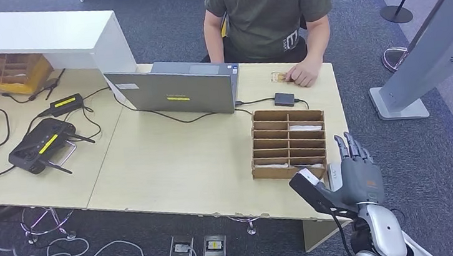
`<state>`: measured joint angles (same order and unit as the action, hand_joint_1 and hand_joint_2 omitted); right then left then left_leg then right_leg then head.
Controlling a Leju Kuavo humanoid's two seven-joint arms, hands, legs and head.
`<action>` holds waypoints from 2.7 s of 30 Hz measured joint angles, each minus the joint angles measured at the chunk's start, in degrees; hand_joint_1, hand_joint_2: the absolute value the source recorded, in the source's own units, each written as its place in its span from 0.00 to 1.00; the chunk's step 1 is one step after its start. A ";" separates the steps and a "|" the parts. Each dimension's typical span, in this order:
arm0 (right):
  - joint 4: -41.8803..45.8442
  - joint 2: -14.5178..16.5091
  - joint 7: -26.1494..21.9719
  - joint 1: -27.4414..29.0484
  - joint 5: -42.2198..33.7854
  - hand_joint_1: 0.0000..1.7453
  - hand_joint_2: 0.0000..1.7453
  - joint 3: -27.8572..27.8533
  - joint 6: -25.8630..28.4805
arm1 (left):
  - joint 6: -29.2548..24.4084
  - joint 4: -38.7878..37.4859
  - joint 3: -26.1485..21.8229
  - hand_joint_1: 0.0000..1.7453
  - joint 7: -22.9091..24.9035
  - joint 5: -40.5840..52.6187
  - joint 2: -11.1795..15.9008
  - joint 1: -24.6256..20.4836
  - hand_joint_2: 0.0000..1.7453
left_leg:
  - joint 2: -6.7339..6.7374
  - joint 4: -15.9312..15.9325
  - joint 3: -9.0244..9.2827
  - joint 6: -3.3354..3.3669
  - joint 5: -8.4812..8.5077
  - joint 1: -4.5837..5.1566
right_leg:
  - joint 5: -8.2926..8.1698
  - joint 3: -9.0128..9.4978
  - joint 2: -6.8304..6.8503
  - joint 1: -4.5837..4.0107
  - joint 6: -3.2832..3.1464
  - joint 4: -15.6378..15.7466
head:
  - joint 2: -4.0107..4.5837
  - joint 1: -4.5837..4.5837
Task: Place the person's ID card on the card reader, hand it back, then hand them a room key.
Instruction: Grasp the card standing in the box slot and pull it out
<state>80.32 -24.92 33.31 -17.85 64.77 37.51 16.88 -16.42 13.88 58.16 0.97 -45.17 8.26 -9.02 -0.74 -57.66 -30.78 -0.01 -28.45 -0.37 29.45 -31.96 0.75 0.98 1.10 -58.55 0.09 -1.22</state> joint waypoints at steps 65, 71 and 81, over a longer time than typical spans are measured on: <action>-13.16 7.96 -4.11 -4.69 1.60 0.00 1.00 3.45 -0.19 | 0.96 0.02 0.02 0.00 1.45 2.90 -0.66 -0.98 0.00 | 0.00 0.00 0.00 0.00 0.00 0.00 | 0.00 0.00 -0.01 0.00 0.00 -0.01 | 0.00 0.00; -13.48 8.20 -4.29 -4.72 1.16 0.00 1.00 3.52 -0.15 | 0.92 0.01 0.01 0.00 1.45 2.84 -0.66 -0.96 0.00 | 0.00 0.00 0.00 0.00 0.00 0.00 | 0.00 0.00 -0.01 0.00 0.00 -0.01 | 0.00 0.00; -14.44 9.13 -4.70 -5.03 0.65 0.32 1.00 4.21 -0.05 | 0.83 0.01 -0.02 0.00 1.45 2.61 -0.66 -0.92 0.00 | 0.00 0.00 -0.01 0.00 0.00 0.00 | 0.00 0.00 0.00 0.00 0.00 -0.01 | 0.00 0.00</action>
<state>65.89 -15.80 28.61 -22.88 65.42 41.71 16.83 -15.59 13.88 58.14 2.43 -42.56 7.61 -9.94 -0.74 -57.66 -30.79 -0.02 -28.44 -0.37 29.45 -31.96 0.75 0.98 1.10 -58.56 0.09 -1.22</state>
